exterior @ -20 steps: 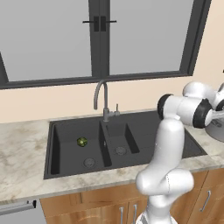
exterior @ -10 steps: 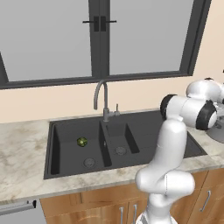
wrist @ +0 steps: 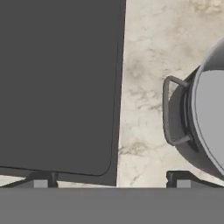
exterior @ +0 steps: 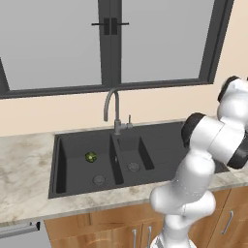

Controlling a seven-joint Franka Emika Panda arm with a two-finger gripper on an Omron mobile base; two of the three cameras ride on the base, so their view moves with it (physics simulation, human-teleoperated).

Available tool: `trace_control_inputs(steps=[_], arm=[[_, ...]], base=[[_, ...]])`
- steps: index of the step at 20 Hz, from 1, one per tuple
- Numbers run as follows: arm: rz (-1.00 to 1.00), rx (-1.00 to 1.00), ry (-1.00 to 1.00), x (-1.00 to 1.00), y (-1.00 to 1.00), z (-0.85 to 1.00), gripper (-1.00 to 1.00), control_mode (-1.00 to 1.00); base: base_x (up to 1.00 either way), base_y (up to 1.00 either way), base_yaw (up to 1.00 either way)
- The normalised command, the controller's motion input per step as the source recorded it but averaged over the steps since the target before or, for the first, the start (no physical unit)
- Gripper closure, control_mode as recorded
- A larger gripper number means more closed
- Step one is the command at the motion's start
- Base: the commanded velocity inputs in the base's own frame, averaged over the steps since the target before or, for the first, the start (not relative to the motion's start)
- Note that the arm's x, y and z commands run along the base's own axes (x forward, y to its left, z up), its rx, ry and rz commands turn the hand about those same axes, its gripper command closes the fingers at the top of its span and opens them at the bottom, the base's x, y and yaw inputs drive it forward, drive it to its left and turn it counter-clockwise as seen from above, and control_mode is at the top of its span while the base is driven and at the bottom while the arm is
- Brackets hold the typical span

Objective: Dump the broccoli from the pot into the sink. Then turn on the water and wash the broccoli. Then turn off the water and put the broccoli back in the pot.

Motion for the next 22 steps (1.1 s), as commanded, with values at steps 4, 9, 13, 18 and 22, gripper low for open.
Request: trace_control_inputs(steps=[4,9,13,18,22], arm=[[0.00,-0.11,-0.15,-0.32,1.00,0.30,-1.00,-1.00],[0.00,-0.01,-0.03,-0.02,1.00,0.05,-1.00,-1.00],[0.09,0.07,0.00,0.08,0.96,0.00,-1.00,-1.00],[0.11,0.11,0.00,0.31,0.92,0.00,-1.00,-1.00],[0.08,0.12,0.00,0.45,0.81,0.00,-1.00,-1.00]], base=[[0.00,0.00,0.00],[0.00,0.00,0.00],[0.00,0.00,0.00],[0.00,0.00,0.00],[0.00,0.00,0.00]])
